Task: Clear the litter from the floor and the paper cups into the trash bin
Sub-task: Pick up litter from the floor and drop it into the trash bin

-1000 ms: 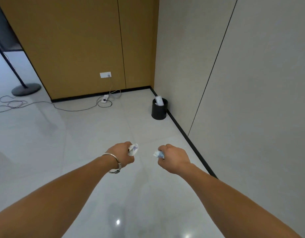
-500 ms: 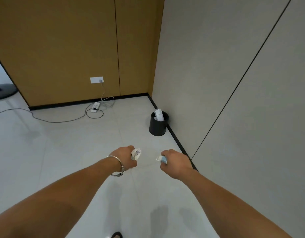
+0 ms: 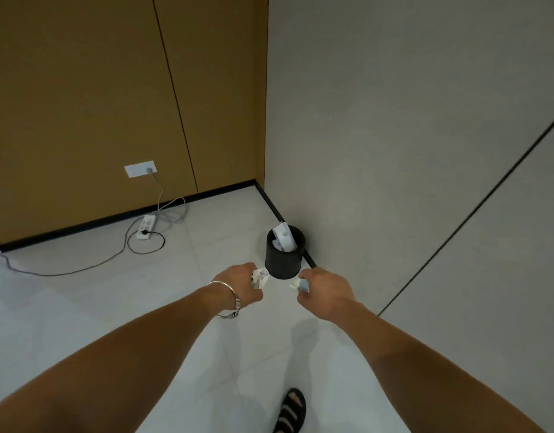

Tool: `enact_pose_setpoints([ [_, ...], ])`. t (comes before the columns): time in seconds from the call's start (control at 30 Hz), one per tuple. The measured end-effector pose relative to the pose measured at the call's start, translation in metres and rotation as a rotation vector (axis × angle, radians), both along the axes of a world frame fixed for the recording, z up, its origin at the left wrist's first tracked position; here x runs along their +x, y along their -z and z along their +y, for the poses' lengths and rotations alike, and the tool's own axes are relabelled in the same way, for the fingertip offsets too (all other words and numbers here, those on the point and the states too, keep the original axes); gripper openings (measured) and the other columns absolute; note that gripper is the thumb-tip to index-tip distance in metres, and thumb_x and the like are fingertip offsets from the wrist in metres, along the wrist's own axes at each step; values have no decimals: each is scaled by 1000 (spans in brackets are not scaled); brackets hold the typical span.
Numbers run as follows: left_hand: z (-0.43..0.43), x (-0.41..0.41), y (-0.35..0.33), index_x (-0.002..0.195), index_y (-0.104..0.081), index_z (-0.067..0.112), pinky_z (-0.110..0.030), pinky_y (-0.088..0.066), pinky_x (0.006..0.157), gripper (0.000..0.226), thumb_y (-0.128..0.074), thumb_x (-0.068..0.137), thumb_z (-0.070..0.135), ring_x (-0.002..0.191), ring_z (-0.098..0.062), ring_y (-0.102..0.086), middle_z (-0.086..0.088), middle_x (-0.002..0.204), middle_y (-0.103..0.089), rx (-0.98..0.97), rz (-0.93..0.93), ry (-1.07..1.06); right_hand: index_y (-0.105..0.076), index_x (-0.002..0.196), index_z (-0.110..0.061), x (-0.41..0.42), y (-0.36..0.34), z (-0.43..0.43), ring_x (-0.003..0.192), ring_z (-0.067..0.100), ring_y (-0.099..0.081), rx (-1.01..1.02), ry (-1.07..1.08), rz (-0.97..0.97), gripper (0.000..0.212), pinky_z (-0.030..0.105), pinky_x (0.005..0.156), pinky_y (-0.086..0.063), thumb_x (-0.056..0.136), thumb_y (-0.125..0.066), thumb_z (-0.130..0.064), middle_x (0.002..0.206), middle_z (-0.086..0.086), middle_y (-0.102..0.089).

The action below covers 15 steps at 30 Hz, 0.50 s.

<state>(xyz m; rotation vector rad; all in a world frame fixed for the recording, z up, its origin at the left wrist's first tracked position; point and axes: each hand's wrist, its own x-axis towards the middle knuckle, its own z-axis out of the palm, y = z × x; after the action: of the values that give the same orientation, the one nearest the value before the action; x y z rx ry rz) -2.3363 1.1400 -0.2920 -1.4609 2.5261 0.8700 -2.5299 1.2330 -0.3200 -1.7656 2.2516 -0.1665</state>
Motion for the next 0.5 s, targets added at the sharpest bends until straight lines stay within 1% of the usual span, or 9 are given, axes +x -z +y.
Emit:
enact_pose_setpoints([
  [0.07, -38, -25, -3, 107, -53, 21, -27, -45, 68, 35, -64, 76, 33, 83, -20, -57, 1, 92, -58, 17, -12, -6, -54, 93, -26, -21, -4, -42, 86, 26, -62, 5, -18, -1, 9, 27, 65, -36, 85, -53, -31, 101, 0, -61],
  [0.1, -57, -38, -4, 107, -53, 21, -26, -43, 67, 35, -64, 76, 32, 82, -20, -56, 1, 93, -58, 19, -12, -11, -55, 93, -26, -31, -5, -61, 86, 26, -62, 1, -35, 1, 9, 26, 65, -35, 86, -53, -31, 101, 1, -61],
  [0.17, -97, -65, -4, 108, -53, 19, -26, -41, 68, 35, -64, 77, 31, 82, -20, -55, -2, 97, -60, 17, 13, -30, -59, 101, -23, -53, -7, -99, 88, 27, -63, -2, -59, 14, 17, 26, 67, -37, 87, -53, -31, 103, 2, -62],
  [0.27, -150, -95, 2, 111, -53, 17, -28, -45, 72, 38, -66, 78, 31, 87, -22, -57, -5, 102, -61, 46, 27, -33, -59, 106, -20, -83, -9, -151, 88, 27, -63, 14, -52, 3, 21, 29, 70, -43, 88, -52, -30, 106, 4, -63],
  [0.37, -213, -120, 21, 111, -53, 16, -28, -47, 74, 38, -65, 78, 30, 89, -23, -58, -6, 103, -63, 85, 0, -17, -55, 120, -21, -109, 3, -204, 98, 28, -61, 81, -39, -10, 32, 30, 79, -47, 91, -51, -34, 116, 4, -59],
  [0.43, -262, -139, 37, 112, -53, 16, -31, -48, 77, 39, -65, 77, 30, 90, -23, -59, -6, 103, -63, 107, 4, -14, -54, 128, -22, -124, 15, -246, 102, 28, -61, 87, -35, -7, 38, 31, 84, -49, 92, -52, -35, 121, 4, -58],
  [0.5, -311, -159, 56, 115, -52, 16, -31, -48, 79, 42, -66, 78, 30, 93, -24, -59, -7, 105, -63, 129, 13, 12, -55, 128, -21, -137, 31, -292, 101, 28, -62, 107, -19, 1, 38, 33, 84, -50, 93, -53, -36, 120, 5, -59],
])
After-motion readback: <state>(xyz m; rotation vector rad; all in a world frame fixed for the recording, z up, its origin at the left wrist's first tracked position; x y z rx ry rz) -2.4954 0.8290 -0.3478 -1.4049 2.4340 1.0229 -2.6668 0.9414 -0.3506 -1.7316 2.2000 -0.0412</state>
